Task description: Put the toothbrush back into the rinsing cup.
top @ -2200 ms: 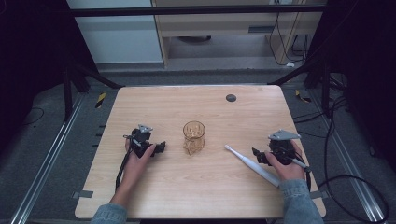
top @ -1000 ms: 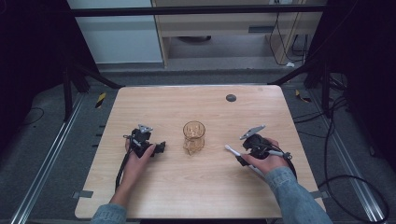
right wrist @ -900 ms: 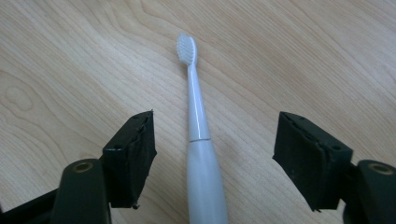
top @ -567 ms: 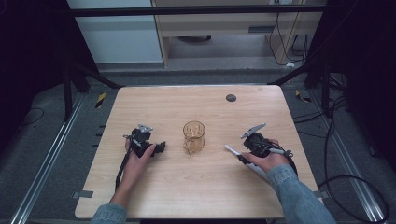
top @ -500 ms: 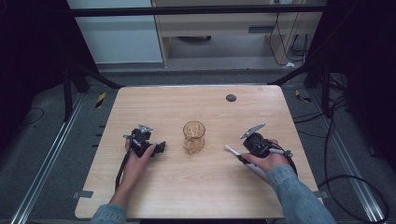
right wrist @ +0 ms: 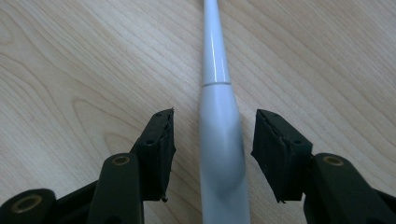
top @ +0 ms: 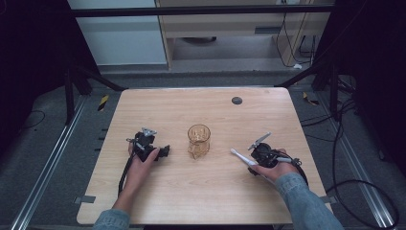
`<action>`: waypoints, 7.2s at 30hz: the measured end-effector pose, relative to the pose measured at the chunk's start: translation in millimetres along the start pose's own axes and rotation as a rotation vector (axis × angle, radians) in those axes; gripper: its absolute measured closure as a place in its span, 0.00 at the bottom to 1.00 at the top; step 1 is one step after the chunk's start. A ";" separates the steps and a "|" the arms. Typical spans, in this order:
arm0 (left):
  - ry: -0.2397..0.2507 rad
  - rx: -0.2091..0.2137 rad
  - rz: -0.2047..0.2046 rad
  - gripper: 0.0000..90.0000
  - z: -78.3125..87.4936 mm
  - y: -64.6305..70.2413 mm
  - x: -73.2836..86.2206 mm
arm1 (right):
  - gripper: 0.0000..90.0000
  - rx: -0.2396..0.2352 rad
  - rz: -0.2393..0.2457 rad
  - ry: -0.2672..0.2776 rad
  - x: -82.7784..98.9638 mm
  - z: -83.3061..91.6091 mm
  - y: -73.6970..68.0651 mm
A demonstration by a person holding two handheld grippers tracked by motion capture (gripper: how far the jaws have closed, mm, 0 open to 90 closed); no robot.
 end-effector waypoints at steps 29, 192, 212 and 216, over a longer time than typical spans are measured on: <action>0.000 0.001 -0.001 0.00 -0.1 -0.1 -0.1 | 0.74 -0.039 0.013 -0.062 2.1 -6.9 6.1; 0.003 0.002 -0.001 0.00 -0.3 0.0 -0.2 | 0.74 0.001 -0.100 0.775 -210.3 97.1 -24.4; 0.003 0.002 -0.001 0.00 -0.3 0.0 -0.2 | 0.74 -0.020 -0.068 0.770 -215.2 90.1 -40.0; 0.003 0.002 -0.001 0.00 -0.3 -0.1 -0.2 | 0.74 -0.027 -0.069 0.768 -214.6 88.3 -42.2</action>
Point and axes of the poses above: each handheld gripper's, and its own axes: z roughly backward along the jaws, x roughly out of its underside, y roughly to its right, the point moved 3 cm from there along -z, roughly forward along the jaws
